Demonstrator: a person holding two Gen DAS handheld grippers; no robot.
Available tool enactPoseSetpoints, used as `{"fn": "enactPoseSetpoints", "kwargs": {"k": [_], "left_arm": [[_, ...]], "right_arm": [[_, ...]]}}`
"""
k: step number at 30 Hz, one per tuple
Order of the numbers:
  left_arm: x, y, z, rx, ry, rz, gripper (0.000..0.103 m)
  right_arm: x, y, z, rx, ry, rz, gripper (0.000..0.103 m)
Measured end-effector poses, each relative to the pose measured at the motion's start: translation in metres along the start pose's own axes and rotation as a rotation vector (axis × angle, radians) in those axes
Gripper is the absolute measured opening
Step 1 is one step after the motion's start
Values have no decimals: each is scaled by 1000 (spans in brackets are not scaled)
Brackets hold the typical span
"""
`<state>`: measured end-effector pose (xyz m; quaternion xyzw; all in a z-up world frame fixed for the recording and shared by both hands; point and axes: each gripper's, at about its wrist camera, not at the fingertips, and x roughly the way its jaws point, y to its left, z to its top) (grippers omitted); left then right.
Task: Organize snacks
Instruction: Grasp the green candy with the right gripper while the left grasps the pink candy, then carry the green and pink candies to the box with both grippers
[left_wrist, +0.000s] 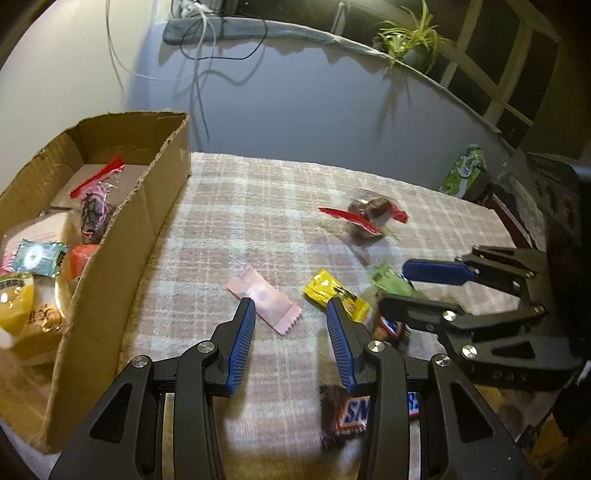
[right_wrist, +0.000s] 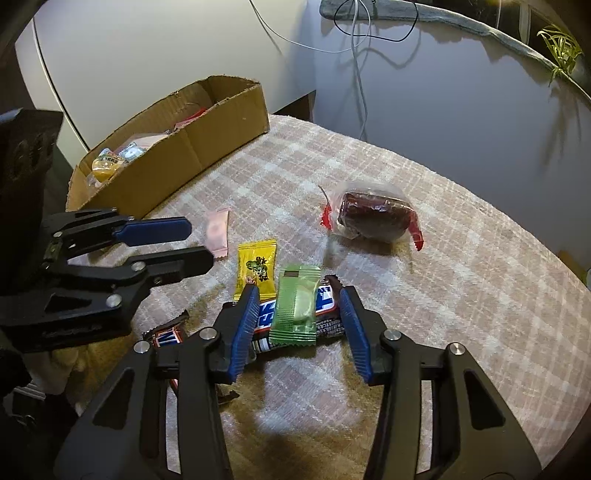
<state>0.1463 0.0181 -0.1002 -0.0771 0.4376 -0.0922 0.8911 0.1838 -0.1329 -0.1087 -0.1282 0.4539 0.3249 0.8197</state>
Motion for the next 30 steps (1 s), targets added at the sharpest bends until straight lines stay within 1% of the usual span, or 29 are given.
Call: {"fn": "enactPoseSetpoints", "kwargs": {"k": [5,6,10,13,15,16,17,18,20,21,30], "left_arm": [[13,2,3,-7,25,37,39],[14,3,2,-9,25,52,39],[17,0,2,11,21,73,39],[20,-2,4,25,21,87,38],[21,-7,5,59,19,110,34],[22,-9,5,77,16,121,29],[22,-10,4,88,14,124,20],[22,-10,4,91,15,120,18],[21,-10,3,93,13,119,18],[21,-10,3,96,11,119,18],[13,-10,0,90,-6,103,17]], "right_arm": [[1,0,1,-19,2,-11,44],[1,0,0,-23,2,-14,43],[0,0,0,-33,0,-21,43],[0,1,0,-36,2,-17,40],[-1,1,-1,-41,2,-23,36],[-2,2,-1,-42,2,-25,35],[-2,1,-2,-40,1,-24,33],[-3,0,-2,-38,0,-23,30],[-4,-2,-4,-33,-5,-24,25],[-5,-3,-4,-31,-7,-26,24],[-12,-6,-6,-14,-28,-29,23]]}}
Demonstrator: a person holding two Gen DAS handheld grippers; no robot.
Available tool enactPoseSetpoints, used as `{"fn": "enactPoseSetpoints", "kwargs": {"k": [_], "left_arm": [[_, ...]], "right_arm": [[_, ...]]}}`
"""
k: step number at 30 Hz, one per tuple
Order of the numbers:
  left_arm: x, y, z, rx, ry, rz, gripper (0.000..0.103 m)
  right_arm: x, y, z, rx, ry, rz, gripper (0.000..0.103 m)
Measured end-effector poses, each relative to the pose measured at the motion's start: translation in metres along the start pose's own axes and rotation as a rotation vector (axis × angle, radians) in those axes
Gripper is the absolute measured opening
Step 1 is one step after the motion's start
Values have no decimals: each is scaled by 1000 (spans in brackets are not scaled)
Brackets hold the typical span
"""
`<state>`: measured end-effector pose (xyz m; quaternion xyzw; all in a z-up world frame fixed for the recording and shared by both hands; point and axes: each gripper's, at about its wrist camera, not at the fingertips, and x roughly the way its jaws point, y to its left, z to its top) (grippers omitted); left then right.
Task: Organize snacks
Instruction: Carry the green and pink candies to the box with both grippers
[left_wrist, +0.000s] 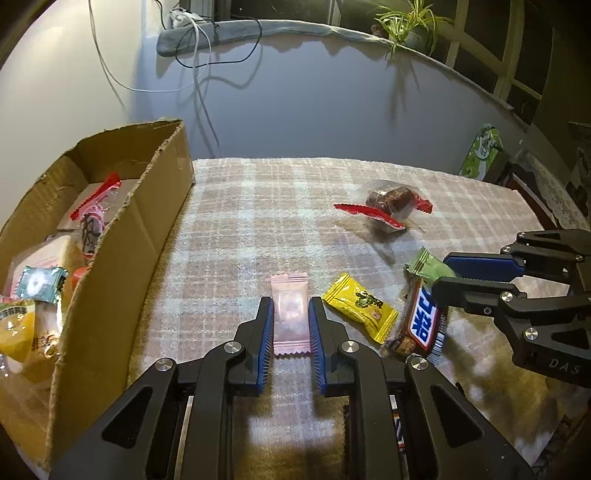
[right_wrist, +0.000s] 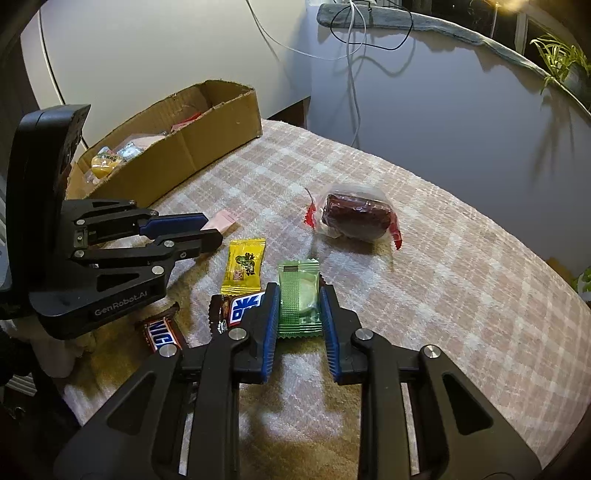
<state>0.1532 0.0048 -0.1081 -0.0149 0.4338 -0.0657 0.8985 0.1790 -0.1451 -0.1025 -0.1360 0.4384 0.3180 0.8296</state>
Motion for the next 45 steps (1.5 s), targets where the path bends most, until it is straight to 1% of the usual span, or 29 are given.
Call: {"fn": "enactPoseSetpoints", "kwargs": {"k": [9,15,20,25,34,40,45], "left_arm": [[-30,1,3,-7,-58,-32,17],[-57,9,4,-28,-113,-43,17],[-80,24,4,-50,-156,-34,17],[-95,51,2,-79,-184,-10,17],[-115,94,-4,-132,-217,41,17],[-118,121,-10,-160,-220,63,17],[-120,137,-15,-178,-225,79,17]], "right_arm": [[-20,-1,4,19,-41,-2,23],[-36,8,16,12,-76,-6,23],[-43,20,32,-3,-105,-2,23],[-45,36,53,-21,-131,9,23],[-31,72,98,-63,-150,56,23],[-6,101,127,-93,-139,80,23],[14,113,143,-98,-122,91,23]]}}
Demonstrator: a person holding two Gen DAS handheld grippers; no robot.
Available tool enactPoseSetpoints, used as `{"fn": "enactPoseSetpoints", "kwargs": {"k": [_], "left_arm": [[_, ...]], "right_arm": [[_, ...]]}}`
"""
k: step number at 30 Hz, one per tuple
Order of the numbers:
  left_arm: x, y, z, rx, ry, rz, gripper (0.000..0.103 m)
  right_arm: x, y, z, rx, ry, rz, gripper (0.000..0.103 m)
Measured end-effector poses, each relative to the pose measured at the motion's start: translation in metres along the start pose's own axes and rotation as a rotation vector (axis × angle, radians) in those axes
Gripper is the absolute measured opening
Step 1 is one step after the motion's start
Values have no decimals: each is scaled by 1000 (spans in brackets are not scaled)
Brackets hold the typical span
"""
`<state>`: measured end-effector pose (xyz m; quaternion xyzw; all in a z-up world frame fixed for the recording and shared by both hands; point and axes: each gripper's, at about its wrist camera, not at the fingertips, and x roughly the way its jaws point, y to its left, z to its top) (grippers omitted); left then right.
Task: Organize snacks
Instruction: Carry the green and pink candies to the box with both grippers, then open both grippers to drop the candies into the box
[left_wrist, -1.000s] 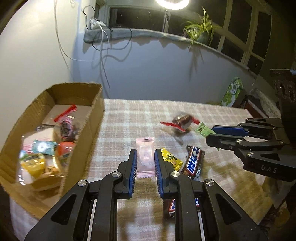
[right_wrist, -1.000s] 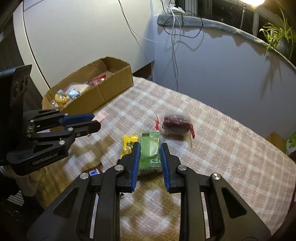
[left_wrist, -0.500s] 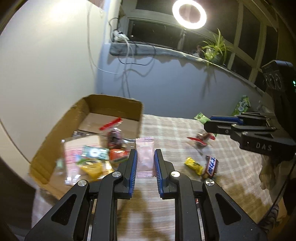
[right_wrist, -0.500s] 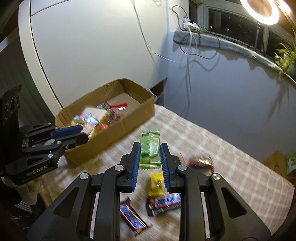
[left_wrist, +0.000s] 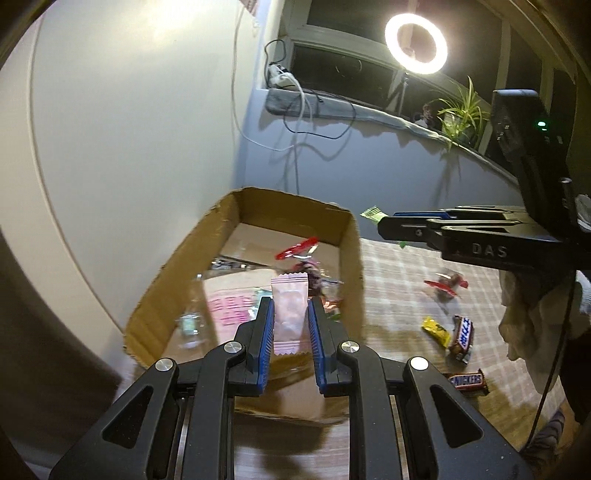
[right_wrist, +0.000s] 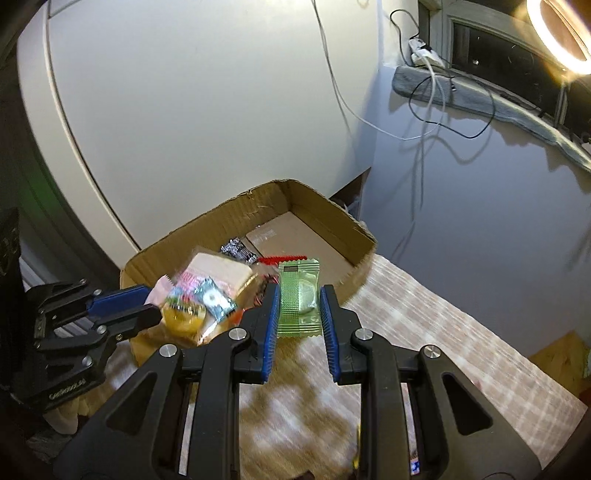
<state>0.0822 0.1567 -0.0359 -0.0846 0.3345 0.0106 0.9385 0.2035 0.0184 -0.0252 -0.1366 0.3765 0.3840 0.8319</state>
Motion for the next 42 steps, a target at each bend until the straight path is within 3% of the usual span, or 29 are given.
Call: {"fn": "enactPoseSetpoints", "kwargs": {"k": [19,20,21,23,24,29,37,39,42], "left_arm": [[4,20,-3,-29,-3,16,19],[4,20,-3,-29,-3,19,19],[4,20,-2,-29,-2,21,21],[4,20,-3,-27,-1,27,39],[5,20,-3,-26,-1,28,43],[3,19,-3,-24,-6,29,50],[-3,17,-3,-19,-17,35,53],[-5,15,-3,-15,-21,36,55],[-8,11,-3,-9,-25,37,55]], "right_arm": [[50,11,26,12,41,32,25],[50,12,27,13,41,30,34],[50,13,27,13,37,25,48],[48,13,27,13,23,13,64],[47,13,27,13,16,8,68],[44,8,27,28,5,-6,78],[39,-1,20,66,-2,-54,79],[34,-6,17,89,-14,-46,85],[28,-14,14,128,-9,-26,85]]}}
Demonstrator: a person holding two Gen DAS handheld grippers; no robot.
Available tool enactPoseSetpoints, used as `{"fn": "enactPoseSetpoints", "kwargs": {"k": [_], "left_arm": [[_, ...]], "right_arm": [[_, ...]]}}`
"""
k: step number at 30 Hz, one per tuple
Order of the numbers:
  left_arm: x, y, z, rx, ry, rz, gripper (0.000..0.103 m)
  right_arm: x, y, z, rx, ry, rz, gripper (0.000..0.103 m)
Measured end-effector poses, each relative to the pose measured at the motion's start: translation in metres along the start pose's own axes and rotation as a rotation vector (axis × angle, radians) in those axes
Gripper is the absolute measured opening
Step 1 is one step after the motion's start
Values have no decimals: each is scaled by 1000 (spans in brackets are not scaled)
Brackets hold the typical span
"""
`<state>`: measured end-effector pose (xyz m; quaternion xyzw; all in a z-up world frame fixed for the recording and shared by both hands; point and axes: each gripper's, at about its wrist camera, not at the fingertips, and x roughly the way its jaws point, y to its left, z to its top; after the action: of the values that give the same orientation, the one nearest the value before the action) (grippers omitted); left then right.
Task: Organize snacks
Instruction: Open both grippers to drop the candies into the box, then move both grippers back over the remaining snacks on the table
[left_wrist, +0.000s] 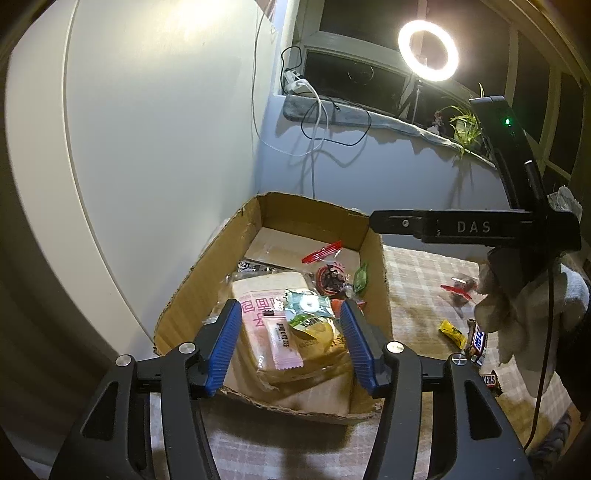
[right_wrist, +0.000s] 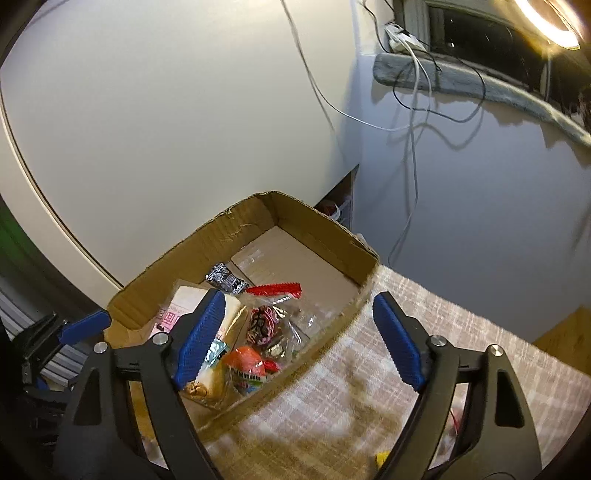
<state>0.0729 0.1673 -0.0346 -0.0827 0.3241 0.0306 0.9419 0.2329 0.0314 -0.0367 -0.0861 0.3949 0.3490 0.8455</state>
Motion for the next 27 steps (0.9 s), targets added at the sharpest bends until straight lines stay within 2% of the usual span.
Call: {"fn": "enactPoseSetpoints", "kwargs": {"k": [2,5,8,10,19,27], "left_arm": [[-2,-2,0,2,0,-2,56],[-6,-7,-1,6,-6,-7,58],[-10,-14,-1,15,-8,-17,59],[-11,-19,-1,21,-9,-28,59],[-20,-60,-15,61,11,-109,63],[-17,-103,-37,98,77,-201,63]], "right_arm": [[-5,-6,-1,15,5,-5,86],[-16,-13,-5,21,-2,-20,94],[-31,-22,-9,20,-23,-45,97],[-43,-29,-12,21,-37,-70,102],[-90,-71,-46,59,-57,-124,103],[-106,-96,-98,95,22,-136,103]]}}
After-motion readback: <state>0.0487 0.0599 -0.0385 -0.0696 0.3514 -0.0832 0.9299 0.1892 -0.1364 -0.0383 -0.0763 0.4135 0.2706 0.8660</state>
